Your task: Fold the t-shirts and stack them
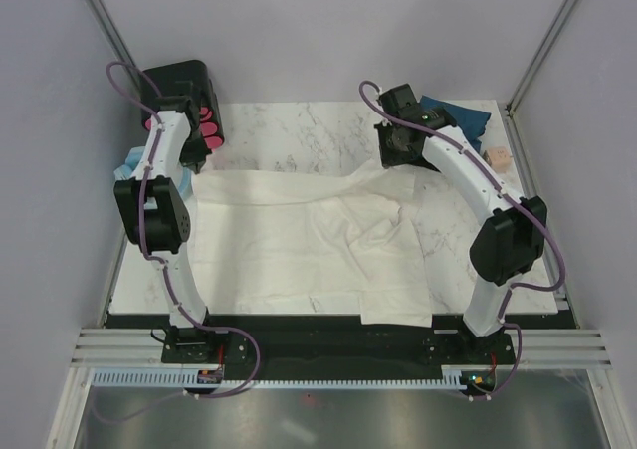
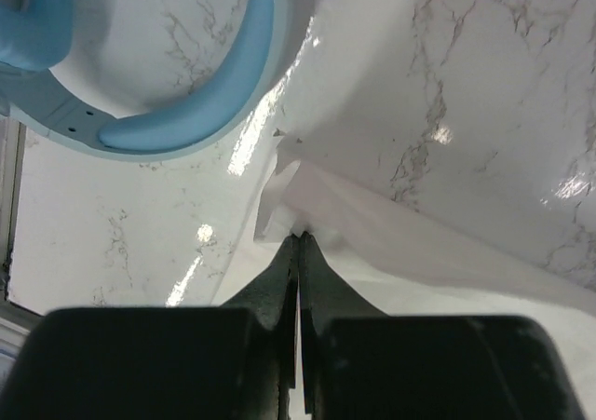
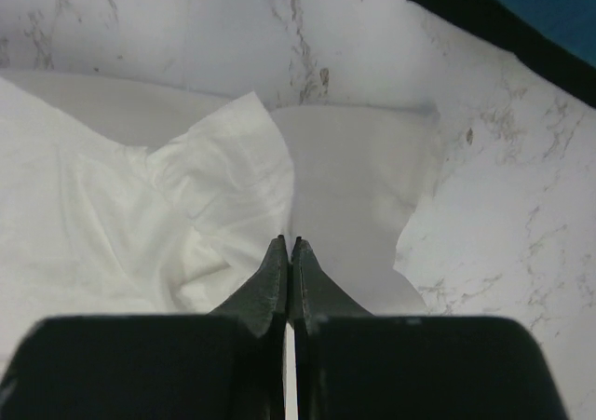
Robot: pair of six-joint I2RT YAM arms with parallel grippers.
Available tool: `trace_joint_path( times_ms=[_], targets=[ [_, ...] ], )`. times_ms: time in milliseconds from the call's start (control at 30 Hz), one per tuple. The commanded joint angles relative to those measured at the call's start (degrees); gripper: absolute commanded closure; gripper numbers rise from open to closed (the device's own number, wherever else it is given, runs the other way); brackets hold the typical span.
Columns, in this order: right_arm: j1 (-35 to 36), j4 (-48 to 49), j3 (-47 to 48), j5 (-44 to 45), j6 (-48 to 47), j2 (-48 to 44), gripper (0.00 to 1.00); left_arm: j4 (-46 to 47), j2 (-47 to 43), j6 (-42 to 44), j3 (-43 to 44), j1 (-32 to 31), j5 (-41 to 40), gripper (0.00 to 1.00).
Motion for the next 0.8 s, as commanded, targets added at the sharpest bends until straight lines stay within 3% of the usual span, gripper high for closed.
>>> trace_joint_path(
  times_ms=[0, 367, 533, 767],
  targets=[
    [0.27, 0.27, -5.70, -3.44, -1.21, -4.24, 1.00, 3.02, -6.84, 3.62, -5.74, -0.02, 3.12, 0.98],
    [1.41, 2.30, -15.74, -7.48, -1.39, -5.83, 1.00, 5.92, -12.57, 2.93, -22.80, -2.04, 0.67, 0.98],
    [2.03, 1.59, -16.62, -11.35, -1.65, -3.55, 1.00, 3.03, -10.64, 1.08, -21.32, -1.95, -1.70, 0.98],
    [2.73, -1.21, -18.81, -8.73, -2.18, -2.67, 1.00, 0.30, -9.67, -1.65, -20.87, -2.04, -6.19, 0.98]
  ],
)
